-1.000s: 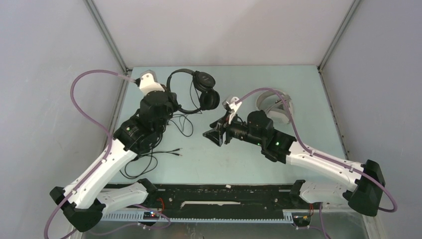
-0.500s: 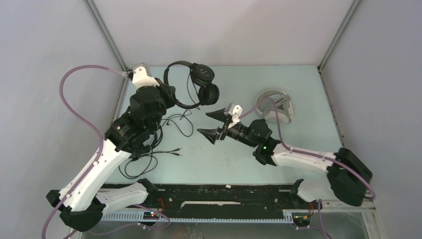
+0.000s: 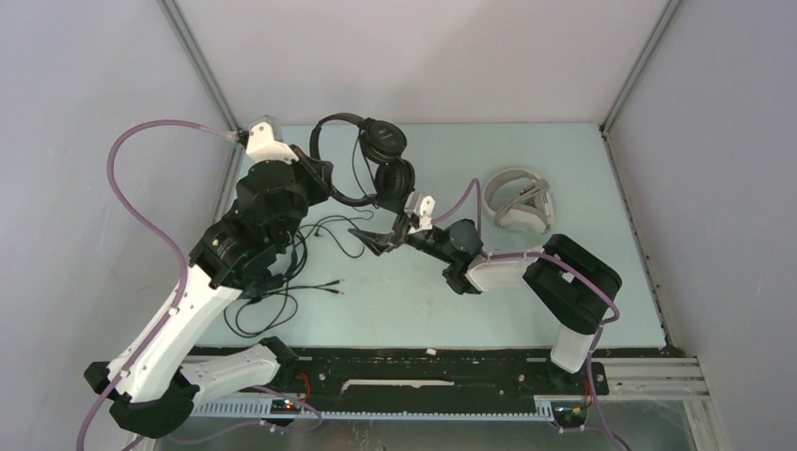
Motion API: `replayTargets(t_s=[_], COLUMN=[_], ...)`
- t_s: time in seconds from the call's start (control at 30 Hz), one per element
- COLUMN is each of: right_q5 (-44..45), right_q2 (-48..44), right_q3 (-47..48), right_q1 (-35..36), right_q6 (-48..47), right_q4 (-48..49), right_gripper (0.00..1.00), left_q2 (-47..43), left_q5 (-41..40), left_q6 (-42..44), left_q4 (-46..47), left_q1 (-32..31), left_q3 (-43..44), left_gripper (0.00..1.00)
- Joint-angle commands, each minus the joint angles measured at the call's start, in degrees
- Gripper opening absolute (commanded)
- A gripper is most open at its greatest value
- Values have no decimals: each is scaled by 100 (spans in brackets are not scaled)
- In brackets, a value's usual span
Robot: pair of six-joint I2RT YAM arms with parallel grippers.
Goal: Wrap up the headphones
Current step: Wrap the headphones cable around the headphones.
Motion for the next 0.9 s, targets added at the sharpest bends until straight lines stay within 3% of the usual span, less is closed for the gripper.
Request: replayTargets(t_s=[0.0,0.87], right_q5=[509,1082], right_q2=[247,160], right_q3=[411,-229], right_q1=[9,28], right_q6=[73,-146], right_q4=[687,716], right_gripper=[77,72], left_q2=[-110,-156], left_q5=[136,-105], left_q6=[-61,161], left_q4=[209,152], left_q1=[13,12], left_q3=[529,628], left_gripper=[0,0])
